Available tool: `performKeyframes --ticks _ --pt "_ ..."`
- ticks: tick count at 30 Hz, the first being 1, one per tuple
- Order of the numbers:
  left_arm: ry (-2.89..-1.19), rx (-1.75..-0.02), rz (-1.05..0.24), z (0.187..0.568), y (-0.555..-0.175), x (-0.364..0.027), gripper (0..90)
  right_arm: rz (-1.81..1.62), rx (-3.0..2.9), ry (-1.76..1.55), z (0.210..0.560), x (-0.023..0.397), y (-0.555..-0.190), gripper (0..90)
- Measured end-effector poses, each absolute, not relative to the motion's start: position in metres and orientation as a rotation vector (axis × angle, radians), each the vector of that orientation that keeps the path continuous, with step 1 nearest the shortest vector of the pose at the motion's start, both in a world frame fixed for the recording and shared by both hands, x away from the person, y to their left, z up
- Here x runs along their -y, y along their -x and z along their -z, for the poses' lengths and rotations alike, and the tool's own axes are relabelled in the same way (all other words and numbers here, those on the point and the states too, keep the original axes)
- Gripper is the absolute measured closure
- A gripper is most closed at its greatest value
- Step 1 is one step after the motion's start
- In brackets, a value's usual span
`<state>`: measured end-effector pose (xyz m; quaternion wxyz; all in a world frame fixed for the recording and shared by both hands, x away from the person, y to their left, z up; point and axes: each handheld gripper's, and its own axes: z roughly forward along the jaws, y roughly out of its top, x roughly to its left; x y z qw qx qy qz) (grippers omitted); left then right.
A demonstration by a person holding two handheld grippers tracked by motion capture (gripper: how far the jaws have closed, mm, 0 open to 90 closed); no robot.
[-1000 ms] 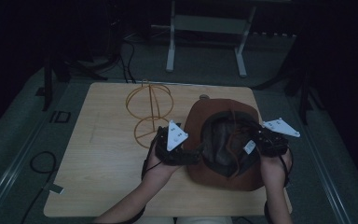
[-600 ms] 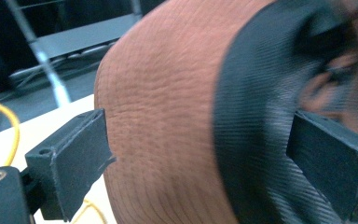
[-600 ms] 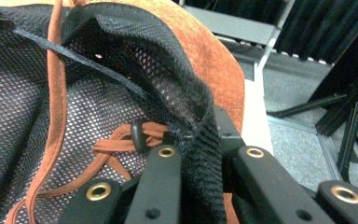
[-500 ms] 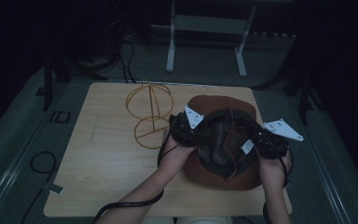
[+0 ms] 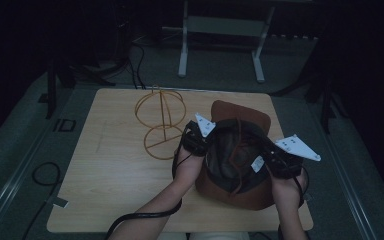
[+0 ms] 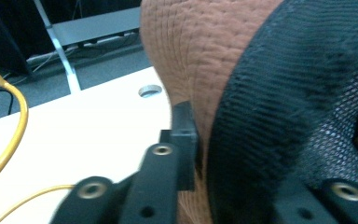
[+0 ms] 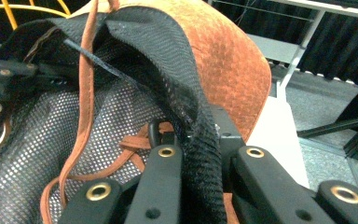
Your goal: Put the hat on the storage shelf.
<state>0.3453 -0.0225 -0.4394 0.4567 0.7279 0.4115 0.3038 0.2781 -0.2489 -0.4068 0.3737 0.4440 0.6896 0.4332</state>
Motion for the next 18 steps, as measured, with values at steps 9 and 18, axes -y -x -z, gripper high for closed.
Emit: performKeyframes --ticks 9,18 --pt "-1.771 -0.982 -0.749 0.433 -0.346 0.021 86.9 -1.140 -1.755 -1.171 0.418 0.252 -0.272 80.3" --pt "-1.726 -0.942 -0.784 0.408 -0.343 0.032 87.1 -1.178 -1.717 -1.225 0.428 0.263 -0.268 58.4"
